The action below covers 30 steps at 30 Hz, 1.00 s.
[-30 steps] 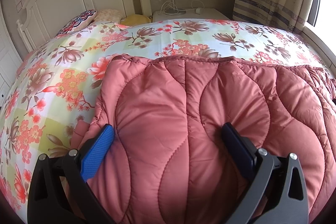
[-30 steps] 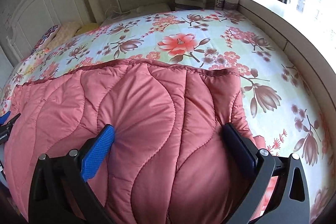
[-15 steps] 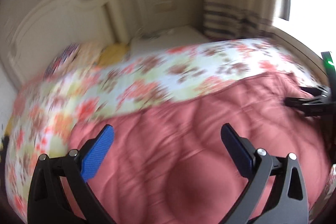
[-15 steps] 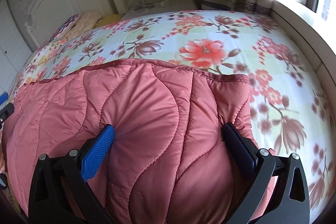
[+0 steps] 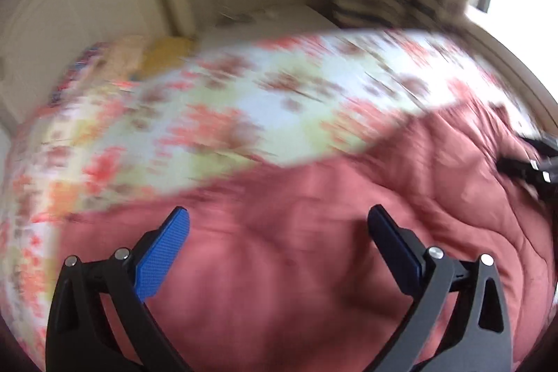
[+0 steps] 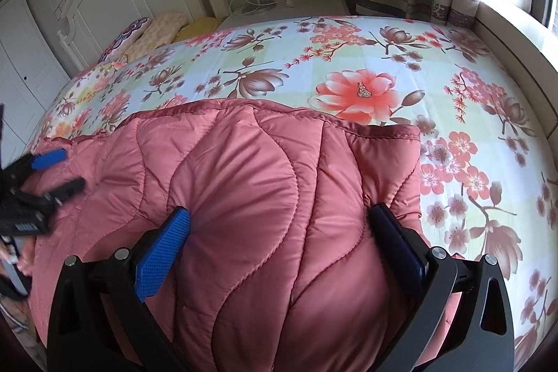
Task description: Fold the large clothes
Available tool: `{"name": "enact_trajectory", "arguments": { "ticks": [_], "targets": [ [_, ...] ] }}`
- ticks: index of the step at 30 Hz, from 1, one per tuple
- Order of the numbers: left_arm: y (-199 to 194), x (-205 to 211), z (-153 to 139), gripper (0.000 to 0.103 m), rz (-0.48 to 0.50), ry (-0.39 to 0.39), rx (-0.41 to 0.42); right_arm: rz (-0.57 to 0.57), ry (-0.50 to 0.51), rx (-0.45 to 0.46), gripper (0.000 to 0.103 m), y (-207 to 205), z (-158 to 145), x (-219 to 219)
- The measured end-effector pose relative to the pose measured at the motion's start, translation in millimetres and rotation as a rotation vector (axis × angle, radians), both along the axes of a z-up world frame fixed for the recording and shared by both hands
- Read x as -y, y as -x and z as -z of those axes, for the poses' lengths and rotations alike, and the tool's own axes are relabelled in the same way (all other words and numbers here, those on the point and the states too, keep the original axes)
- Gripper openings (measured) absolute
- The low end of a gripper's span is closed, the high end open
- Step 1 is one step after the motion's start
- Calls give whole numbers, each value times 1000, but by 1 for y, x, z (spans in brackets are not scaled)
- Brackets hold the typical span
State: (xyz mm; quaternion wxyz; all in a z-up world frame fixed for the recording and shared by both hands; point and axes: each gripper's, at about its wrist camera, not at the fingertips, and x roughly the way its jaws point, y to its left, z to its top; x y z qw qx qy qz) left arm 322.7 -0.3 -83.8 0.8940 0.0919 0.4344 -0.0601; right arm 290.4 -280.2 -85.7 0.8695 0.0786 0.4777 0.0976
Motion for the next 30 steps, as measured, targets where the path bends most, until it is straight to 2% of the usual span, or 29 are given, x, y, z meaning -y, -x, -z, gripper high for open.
{"name": "enact_trajectory", "arguments": {
  "ticks": [2, 4, 5, 6, 7, 9, 12, 15, 16, 18, 20, 22, 24, 26, 28, 30],
  "targets": [
    [-4, -34, -1, 101, -84, 0, 4, 0, -3, 2, 99, 1, 0, 1],
    [-9, -75, 22, 101, -171, 25, -81, 0, -6, 3, 99, 0, 0, 1],
    [-10, -85, 33, 101, -180, 64, -117, 0, -5, 3, 99, 1, 1, 1],
    [-7, -102, 44, 101, -182, 193, -138, 0, -7, 4, 99, 1, 1, 1],
    [-3, -111, 44, 101, -192, 253, -117, -4, -12, 7, 99, 1, 0, 1],
    [0, -118, 42, 101, -200, 288, -92, -3, 6, 10, 99, 2, -1, -2],
    [-2, -112, 43, 101, -198, 241, -90, 13, 82, 8, 98, 5, -7, -11],
    [-1, -112, 43, 101, -197, 236, -85, 105, 215, 22, 98, 17, -28, -24],
    [0, -112, 42, 101, -198, 239, -83, 101, 185, 64, 98, 28, -42, -33],
    [1, -112, 42, 101, -197, 243, -81, 25, 89, 140, 98, 50, -62, -55],
    [4, -111, 41, 101, -198, 243, -80, -61, 93, 189, 98, 68, -70, -86],
    [5, -112, 42, 101, -198, 242, -79, -158, 163, 199, 98, 80, -63, -125],
    [4, -114, 43, 101, -202, 247, -79, -217, 241, 137, 99, 80, -34, -153],
    [4, -115, 42, 101, -207, 257, -79, -206, 234, 190, 99, 81, -17, -157],
    [4, -113, 40, 101, -211, 236, -80, -197, 177, 153, 99, 77, -17, -147],
    [15, -108, 27, 101, -228, 157, -37, -197, 176, 126, 98, 78, -21, -142]
  ]
}}
